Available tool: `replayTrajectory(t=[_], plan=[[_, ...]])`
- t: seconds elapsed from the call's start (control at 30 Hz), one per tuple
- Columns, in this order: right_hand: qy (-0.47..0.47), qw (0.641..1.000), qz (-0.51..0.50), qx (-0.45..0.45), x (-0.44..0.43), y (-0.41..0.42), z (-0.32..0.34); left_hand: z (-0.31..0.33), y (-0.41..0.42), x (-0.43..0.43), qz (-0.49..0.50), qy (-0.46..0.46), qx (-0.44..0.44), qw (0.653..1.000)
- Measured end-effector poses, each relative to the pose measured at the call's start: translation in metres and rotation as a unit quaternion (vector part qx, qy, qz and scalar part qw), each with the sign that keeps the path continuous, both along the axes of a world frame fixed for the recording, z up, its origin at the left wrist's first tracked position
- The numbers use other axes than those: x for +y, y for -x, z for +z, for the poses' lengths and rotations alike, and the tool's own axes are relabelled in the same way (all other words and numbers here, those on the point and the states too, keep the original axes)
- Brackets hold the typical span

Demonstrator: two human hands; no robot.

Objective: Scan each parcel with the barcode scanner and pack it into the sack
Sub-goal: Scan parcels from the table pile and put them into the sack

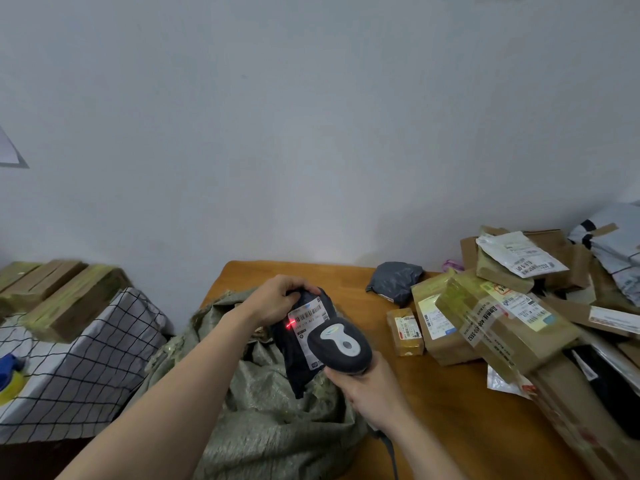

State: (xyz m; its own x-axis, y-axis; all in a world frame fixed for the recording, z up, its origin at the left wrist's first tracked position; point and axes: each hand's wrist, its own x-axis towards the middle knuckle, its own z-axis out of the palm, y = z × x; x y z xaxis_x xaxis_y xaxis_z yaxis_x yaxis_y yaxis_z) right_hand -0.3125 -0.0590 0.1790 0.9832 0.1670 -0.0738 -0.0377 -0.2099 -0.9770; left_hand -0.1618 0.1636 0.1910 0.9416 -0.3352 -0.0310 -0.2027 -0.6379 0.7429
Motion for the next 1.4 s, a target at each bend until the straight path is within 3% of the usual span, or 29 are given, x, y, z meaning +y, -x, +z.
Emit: replayTrajectory(t=[0.5,0.67,0.87,1.03,1.2,1.4], plan=[[0.013,1.000,-0.015,0.013,0.005,-0.015,-0.013,0.001,-0.006,0.002,0.014,-0.024,-0.001,1.000],[0.019,0.996,-0.063,0.067,0.011,-0.026,-0.021,-0.001,-0.011,0.027,0.173,-0.059,-0.080,0.980],[0.026,0.989,-0.097,0.111,0.023,-0.046,-0.038,-0.042,-0.011,0.056,0.321,-0.032,0.029,0.946],[0.036,0.983,-0.106,0.145,0.039,-0.064,-0.053,-0.102,-0.008,0.060,0.405,0.069,0.150,0.900],[0.051,0.978,-0.109,0.169,0.054,-0.081,-0.065,-0.135,-0.010,0.053,0.453,0.163,0.121,0.868],[0.068,0.972,-0.119,0.192,0.064,-0.097,-0.073,-0.156,-0.011,0.032,0.398,0.251,0.063,0.880]])
